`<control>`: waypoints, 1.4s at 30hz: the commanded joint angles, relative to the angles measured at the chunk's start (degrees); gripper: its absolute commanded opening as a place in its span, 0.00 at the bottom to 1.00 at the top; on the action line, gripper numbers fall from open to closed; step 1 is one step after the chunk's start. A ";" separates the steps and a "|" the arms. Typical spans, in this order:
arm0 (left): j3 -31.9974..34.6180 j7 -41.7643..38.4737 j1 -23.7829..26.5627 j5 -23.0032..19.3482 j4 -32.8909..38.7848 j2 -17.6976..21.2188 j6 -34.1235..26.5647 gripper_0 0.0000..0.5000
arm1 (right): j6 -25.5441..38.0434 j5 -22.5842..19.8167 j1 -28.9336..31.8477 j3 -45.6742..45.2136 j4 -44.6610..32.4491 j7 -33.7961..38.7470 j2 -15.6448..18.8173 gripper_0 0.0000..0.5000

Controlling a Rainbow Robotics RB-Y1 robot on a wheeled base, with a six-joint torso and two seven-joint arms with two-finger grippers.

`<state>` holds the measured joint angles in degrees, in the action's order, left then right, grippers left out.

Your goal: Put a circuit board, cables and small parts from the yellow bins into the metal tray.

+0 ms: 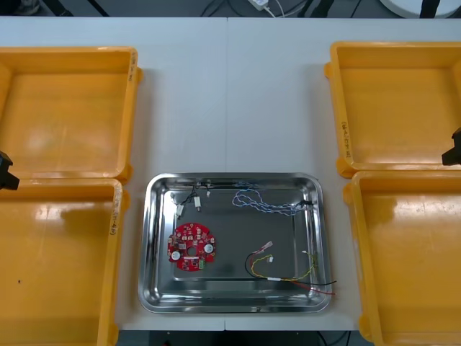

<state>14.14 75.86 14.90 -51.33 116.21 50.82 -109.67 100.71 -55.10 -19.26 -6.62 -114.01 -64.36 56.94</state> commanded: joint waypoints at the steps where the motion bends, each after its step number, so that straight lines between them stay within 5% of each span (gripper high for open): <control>1: 1.85 4.30 -0.75 -0.44 0.59 2.79 -0.33 1.00 | -0.43 0.17 0.36 -1.99 -0.51 0.11 2.82 1.00; 42: 1.85 4.30 -0.75 -0.44 0.59 2.79 -0.33 1.00 | -0.43 0.17 0.36 -1.99 -0.51 0.11 2.82 1.00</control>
<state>14.14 75.86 14.90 -51.33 116.21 50.82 -109.67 100.71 -55.10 -19.26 -6.62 -114.01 -64.36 56.94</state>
